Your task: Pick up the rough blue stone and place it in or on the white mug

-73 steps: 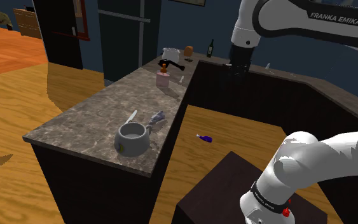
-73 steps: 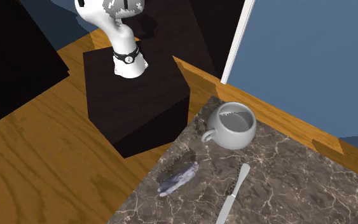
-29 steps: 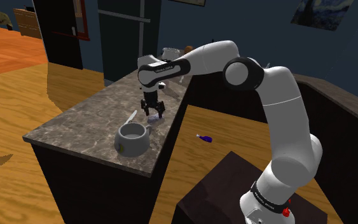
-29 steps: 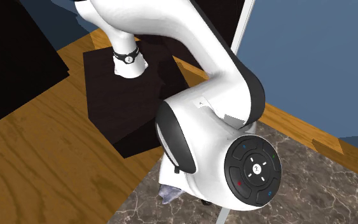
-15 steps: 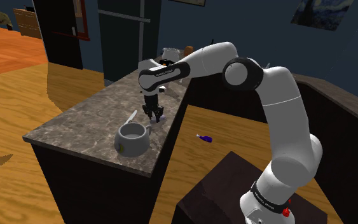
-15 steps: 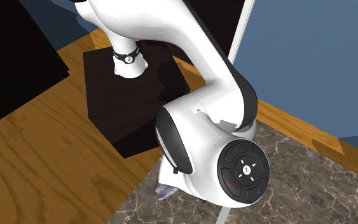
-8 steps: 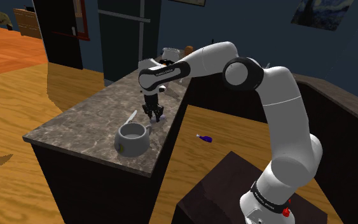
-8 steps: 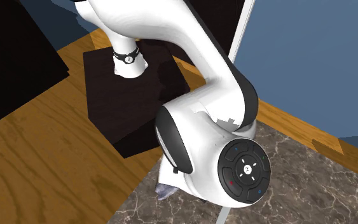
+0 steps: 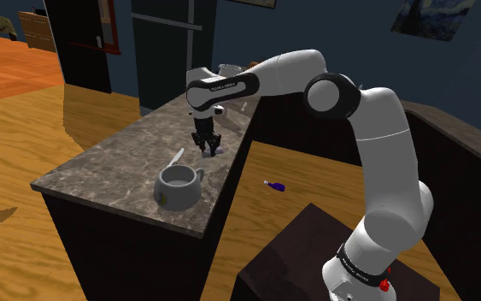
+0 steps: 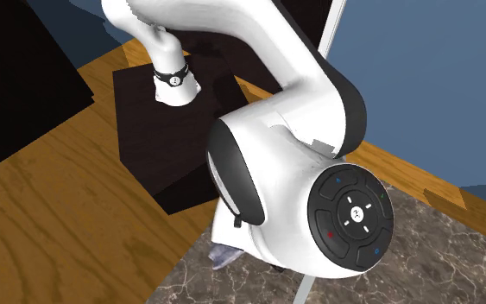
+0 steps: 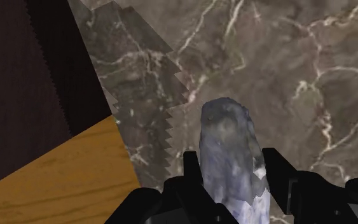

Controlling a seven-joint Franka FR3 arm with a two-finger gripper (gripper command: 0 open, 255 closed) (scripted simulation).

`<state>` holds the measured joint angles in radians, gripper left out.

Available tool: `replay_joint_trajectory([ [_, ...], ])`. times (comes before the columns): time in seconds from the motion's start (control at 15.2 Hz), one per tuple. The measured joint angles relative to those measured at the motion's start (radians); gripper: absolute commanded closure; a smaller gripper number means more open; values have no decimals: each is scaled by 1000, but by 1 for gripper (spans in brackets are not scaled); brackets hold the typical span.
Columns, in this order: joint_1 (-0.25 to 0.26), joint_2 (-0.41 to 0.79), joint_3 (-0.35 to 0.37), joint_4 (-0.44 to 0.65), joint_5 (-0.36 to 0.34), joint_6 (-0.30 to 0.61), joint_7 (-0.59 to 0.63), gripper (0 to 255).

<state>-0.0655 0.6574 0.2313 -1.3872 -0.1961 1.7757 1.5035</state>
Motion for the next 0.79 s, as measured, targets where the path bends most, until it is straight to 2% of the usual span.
replay_joint_trajectory([
  [0.79,4,-45,7,88,12,-131,-13,255],
])
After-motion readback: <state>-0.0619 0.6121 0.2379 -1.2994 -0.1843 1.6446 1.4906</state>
